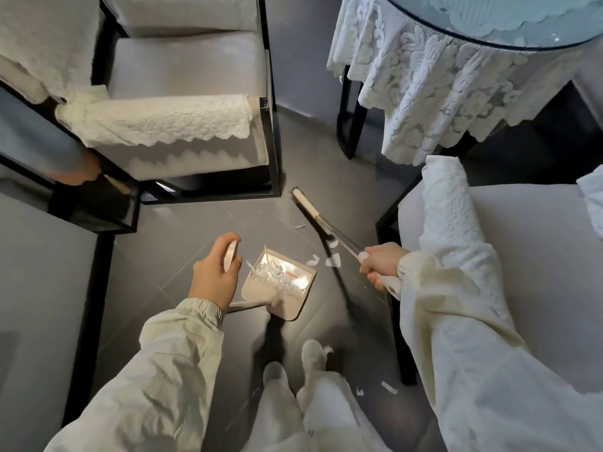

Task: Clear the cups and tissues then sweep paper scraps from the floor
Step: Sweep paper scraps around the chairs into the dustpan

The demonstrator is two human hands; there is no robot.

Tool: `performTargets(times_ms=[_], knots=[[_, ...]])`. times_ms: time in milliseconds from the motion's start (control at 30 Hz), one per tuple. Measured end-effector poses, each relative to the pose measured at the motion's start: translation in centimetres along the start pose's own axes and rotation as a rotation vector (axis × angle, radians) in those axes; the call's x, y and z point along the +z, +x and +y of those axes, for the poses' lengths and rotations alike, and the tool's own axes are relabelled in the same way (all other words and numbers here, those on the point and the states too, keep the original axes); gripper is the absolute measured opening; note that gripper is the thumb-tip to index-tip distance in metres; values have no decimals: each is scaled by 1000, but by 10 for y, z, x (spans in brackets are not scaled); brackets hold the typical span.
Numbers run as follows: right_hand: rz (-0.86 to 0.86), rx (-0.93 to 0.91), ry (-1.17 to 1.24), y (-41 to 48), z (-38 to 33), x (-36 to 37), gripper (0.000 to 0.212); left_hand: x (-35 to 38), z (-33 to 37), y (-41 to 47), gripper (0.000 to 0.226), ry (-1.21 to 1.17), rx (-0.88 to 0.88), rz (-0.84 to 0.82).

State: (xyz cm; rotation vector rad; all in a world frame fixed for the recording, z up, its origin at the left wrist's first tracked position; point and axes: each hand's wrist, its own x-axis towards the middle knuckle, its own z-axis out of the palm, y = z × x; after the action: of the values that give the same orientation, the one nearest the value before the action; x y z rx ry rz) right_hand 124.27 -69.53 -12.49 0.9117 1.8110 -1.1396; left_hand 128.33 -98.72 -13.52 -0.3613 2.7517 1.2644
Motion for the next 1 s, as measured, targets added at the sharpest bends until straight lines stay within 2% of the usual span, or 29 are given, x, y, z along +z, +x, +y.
performTargets(times_ms=[133,267,433,667,800,1000], knots=[[1,-125,9,23,0,-5,43,2,-9,-4,49,26,-65,-6],[49,-31,9,53,10,-6,37,7,-16,-8,48,47,-88,-9],[-89,-75,-23,58,44,14,51,11,-23,-24,43,53,-55,-50],[-109,-58,-55,5,78,71,48,-3,-43,-46,38,38,2,-97],[-99,56,43,-39,102,98,36,-21,-60,-63,36,18,42,-144],[-49,18,180,-88,144,124,37,-40,-74,-90,39,38,102,-233]])
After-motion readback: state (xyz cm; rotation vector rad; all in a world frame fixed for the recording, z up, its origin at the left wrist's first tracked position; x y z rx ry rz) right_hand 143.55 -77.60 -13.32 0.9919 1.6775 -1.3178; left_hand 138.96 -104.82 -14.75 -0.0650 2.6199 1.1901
